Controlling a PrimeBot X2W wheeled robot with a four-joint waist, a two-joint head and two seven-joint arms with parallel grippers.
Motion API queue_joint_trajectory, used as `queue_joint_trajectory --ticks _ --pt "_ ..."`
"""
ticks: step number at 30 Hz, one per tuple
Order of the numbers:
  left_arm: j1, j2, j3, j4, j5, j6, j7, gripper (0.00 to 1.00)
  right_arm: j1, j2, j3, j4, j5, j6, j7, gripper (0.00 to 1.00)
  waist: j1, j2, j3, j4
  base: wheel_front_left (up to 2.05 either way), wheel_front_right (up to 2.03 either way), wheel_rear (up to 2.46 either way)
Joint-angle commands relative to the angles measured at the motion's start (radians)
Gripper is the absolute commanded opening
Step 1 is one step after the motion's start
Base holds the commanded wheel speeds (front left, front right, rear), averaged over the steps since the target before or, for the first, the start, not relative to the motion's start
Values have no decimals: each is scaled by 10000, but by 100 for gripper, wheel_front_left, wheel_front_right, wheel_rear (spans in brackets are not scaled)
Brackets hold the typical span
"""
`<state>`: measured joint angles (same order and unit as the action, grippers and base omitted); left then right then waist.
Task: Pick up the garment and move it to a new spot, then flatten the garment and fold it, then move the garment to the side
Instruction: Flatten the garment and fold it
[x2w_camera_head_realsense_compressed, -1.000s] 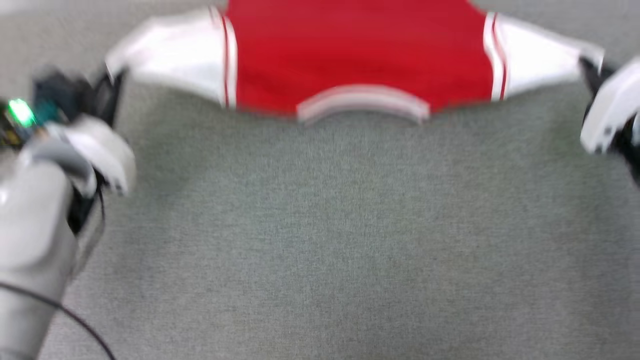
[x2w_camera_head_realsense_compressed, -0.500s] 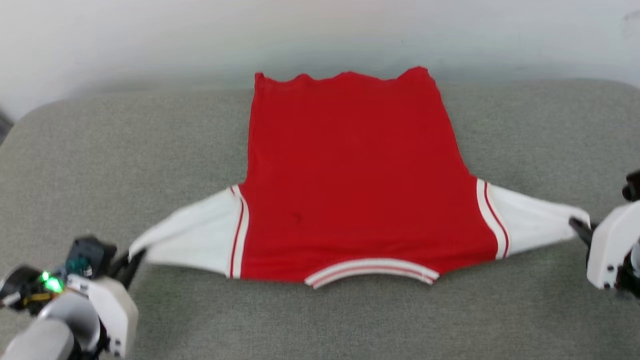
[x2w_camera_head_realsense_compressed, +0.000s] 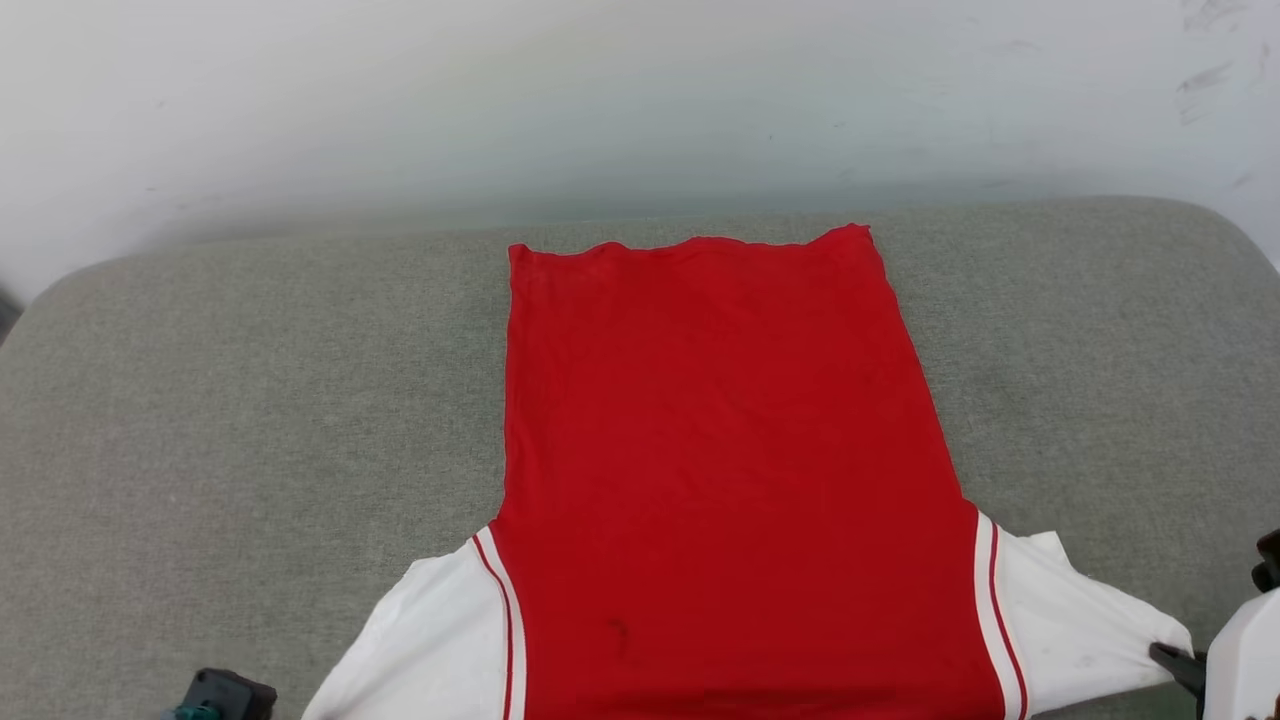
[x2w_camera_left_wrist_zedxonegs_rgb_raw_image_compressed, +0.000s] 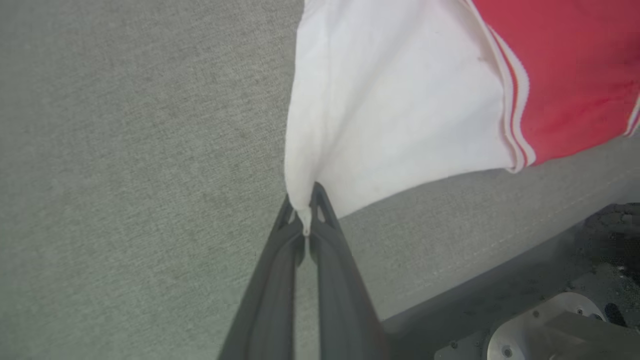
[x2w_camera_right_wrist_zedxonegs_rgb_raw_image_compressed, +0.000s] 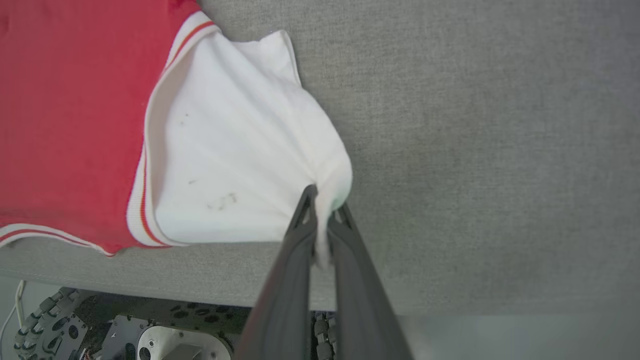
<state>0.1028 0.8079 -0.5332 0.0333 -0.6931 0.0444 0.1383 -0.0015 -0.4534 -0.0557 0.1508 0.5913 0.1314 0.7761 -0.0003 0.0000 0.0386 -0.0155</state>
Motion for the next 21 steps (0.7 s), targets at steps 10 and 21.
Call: queue_joint_trajectory --ticks 10,21 --pt "288 -287 90 -1025 -602 187 174 0 286 332 -334 -757 -192 -11 133 84 3 0 31 81 0 0 0" --pt "195 80 54 -3222 -494 505 768 0 -1037 284 -470 -2277 -574 -9 394 100 3 0 933 810 0 0 0"
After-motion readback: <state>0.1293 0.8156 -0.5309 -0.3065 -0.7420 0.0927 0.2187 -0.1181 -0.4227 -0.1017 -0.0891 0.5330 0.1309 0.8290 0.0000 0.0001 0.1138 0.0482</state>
